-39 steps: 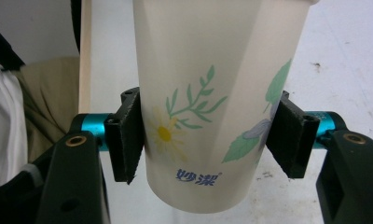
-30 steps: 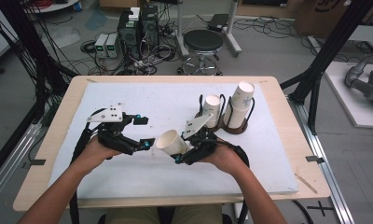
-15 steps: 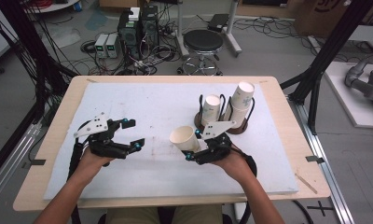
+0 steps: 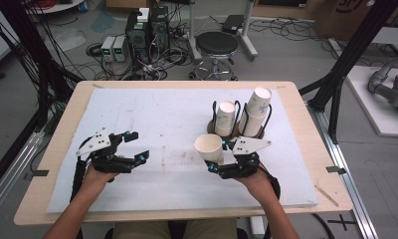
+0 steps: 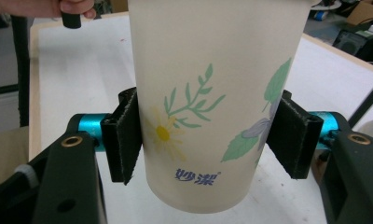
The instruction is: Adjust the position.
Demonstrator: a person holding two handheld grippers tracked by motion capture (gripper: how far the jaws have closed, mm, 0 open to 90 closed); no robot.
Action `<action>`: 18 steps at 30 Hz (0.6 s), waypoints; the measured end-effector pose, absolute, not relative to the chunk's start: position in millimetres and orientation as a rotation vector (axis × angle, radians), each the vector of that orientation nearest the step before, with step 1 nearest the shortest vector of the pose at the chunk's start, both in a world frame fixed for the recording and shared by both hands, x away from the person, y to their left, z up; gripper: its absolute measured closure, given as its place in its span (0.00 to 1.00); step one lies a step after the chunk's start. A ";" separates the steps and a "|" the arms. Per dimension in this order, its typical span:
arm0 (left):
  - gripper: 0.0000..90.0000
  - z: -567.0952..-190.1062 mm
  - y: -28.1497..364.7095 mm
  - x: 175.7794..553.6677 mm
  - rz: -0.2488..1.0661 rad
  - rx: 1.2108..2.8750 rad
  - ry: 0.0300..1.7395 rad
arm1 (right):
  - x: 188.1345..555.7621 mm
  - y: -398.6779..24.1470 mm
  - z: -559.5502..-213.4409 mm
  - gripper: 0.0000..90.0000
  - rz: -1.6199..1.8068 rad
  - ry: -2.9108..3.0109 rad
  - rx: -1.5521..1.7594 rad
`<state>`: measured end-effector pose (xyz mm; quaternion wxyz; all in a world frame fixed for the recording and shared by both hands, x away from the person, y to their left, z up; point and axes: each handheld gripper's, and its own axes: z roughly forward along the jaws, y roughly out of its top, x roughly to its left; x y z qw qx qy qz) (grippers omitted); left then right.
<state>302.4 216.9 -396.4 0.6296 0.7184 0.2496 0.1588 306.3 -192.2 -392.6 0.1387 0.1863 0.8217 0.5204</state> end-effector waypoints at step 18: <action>0.22 -403.4 233.6 296.4 0.394 1.610 0.613 | 299.3 -212.1 -394.2 0.38 1.580 2.219 0.596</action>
